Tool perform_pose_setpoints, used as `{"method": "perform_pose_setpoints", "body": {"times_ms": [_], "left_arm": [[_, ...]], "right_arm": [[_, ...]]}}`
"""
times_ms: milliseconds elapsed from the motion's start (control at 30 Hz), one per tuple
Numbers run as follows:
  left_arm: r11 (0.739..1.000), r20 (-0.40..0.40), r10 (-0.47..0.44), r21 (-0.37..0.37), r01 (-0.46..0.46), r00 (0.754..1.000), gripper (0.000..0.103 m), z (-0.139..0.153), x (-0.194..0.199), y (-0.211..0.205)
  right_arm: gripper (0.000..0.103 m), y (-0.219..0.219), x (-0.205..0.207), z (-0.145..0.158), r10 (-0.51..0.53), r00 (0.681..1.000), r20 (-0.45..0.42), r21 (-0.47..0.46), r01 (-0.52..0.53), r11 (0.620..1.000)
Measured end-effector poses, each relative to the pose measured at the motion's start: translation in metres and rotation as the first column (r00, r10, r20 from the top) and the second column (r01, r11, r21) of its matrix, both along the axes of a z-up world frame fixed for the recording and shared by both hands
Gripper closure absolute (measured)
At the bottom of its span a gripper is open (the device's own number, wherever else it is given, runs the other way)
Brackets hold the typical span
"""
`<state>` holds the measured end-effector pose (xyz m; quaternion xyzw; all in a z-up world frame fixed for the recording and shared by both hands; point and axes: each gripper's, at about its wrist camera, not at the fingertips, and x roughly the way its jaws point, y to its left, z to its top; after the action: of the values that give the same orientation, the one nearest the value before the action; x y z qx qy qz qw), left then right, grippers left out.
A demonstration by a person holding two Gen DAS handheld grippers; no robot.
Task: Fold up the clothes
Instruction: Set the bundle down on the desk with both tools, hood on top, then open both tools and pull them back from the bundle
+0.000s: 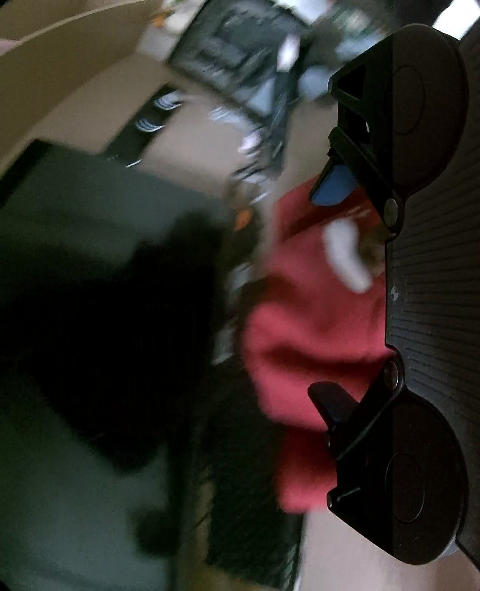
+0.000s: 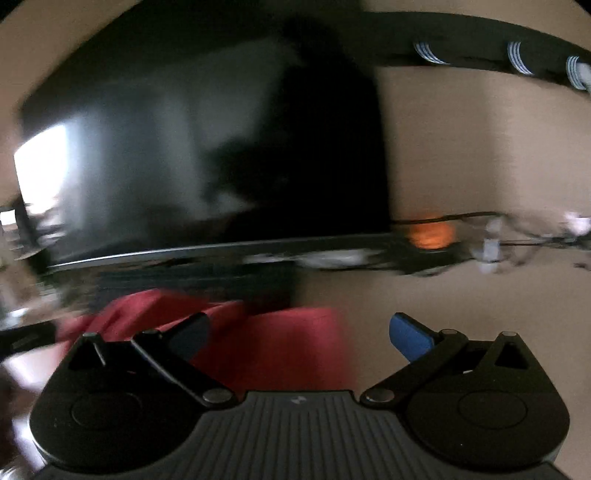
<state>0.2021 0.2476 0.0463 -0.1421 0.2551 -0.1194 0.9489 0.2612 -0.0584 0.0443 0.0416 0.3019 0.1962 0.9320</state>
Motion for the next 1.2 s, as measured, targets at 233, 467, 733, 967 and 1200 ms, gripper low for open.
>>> {"method": "perform_pose_setpoints", "body": {"times_ms": [233,467,733,967,1200], "left_arm": [[0.986,-0.173,0.122,-0.091,-0.139,0.977,0.0,-0.055,0.041,0.034],[0.99,-0.174,0.028,-0.134,-0.052,0.984,0.0,-0.064,0.074,0.024],[0.985,-0.12,0.154,-0.06,-0.162,0.981,0.0,-0.048,0.033,0.003],[0.974,0.0,0.223,-0.031,-0.223,0.975,0.0,0.0,-0.094,-0.058],[0.861,-0.008,0.504,0.073,-0.502,0.863,0.0,-0.026,-0.184,-0.125]], "right_arm": [[0.0,0.036,-0.024,-0.069,0.024,0.983,-0.184,0.001,-0.024,1.0],[0.0,0.029,-0.028,-0.08,-0.041,0.981,-0.192,-0.145,0.013,0.989],[0.0,0.01,-0.055,-0.061,0.033,0.985,-0.17,-0.127,-0.055,0.99],[0.0,-0.052,-0.119,-0.033,-0.012,0.995,-0.098,-0.06,0.006,0.998],[0.0,-0.085,-0.162,-0.042,-0.068,0.997,-0.033,-0.044,0.067,0.997]]}}
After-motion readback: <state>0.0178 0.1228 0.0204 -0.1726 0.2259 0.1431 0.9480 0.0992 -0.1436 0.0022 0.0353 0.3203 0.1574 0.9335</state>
